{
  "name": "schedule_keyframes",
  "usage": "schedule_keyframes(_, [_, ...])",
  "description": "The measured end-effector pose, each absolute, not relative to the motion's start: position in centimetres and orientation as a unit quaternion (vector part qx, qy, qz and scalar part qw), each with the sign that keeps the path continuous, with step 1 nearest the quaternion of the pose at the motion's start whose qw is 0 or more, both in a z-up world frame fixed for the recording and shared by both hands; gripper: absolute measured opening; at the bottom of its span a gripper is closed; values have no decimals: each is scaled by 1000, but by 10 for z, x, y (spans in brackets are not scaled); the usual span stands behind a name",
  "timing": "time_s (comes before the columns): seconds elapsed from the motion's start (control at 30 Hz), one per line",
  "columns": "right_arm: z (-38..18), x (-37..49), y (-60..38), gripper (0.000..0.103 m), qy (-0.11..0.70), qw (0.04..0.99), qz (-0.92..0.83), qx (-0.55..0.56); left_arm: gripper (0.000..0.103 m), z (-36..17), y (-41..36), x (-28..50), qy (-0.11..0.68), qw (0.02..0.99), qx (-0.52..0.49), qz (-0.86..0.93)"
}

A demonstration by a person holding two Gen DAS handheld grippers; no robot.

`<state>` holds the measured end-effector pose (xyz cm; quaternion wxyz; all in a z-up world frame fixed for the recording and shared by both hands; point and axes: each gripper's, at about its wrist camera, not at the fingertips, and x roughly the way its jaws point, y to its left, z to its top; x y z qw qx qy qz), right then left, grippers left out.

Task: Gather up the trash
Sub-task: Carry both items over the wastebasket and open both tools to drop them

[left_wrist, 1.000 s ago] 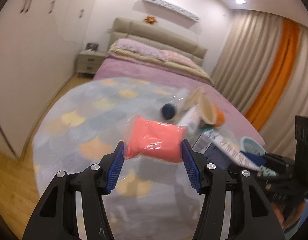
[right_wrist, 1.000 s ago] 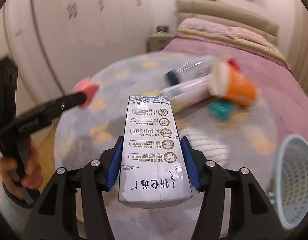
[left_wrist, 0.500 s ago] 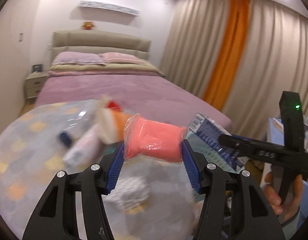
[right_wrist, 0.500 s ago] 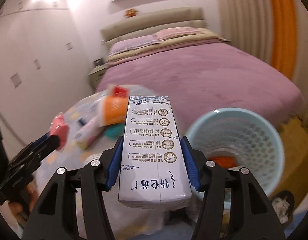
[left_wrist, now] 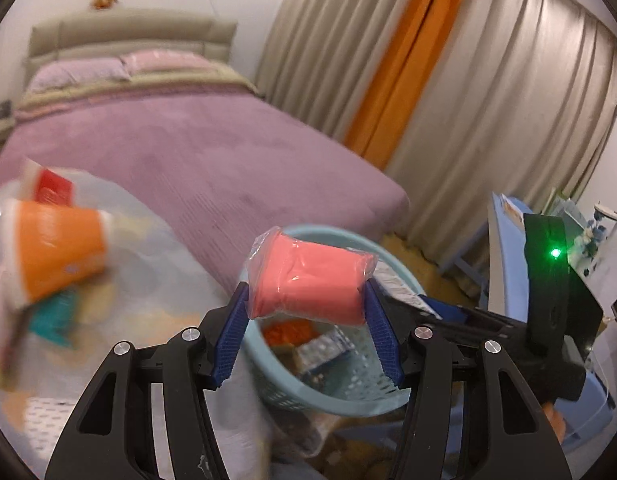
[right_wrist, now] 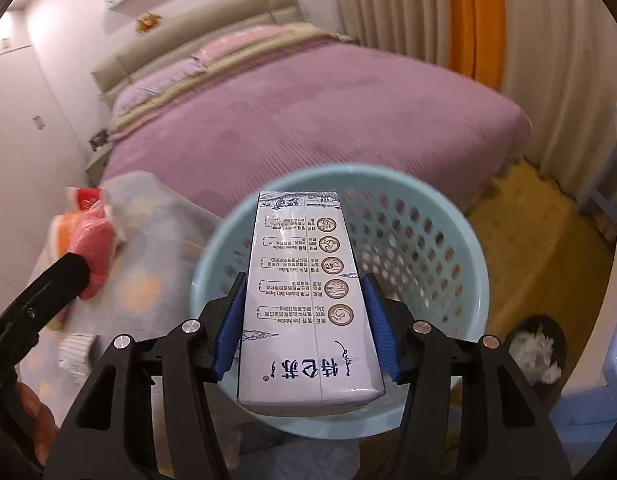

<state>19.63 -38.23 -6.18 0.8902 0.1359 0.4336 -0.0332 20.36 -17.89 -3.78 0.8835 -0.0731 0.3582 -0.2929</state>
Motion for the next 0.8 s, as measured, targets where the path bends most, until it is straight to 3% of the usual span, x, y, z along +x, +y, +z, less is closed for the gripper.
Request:
schedule_keyframes(0.2, [-97,209,-399,54,474,864,-60,158,57,-74,-205,224,405,862,-62,-298])
schedule_keyframes(0.27, [-101,209,-405,54,475,861,-62,168,71,-77,-211,222,404,861,-60,-303])
schedule_keyframes(0.33, [-102,207,-410,56,473,861,-63,174,75,-73,-209,218,392,866,-58,-305])
schedule_keyframes(0.8, [-71,188,-371,57,437,885,-7,159,75,-40,-157,189,350,886,-93,-289])
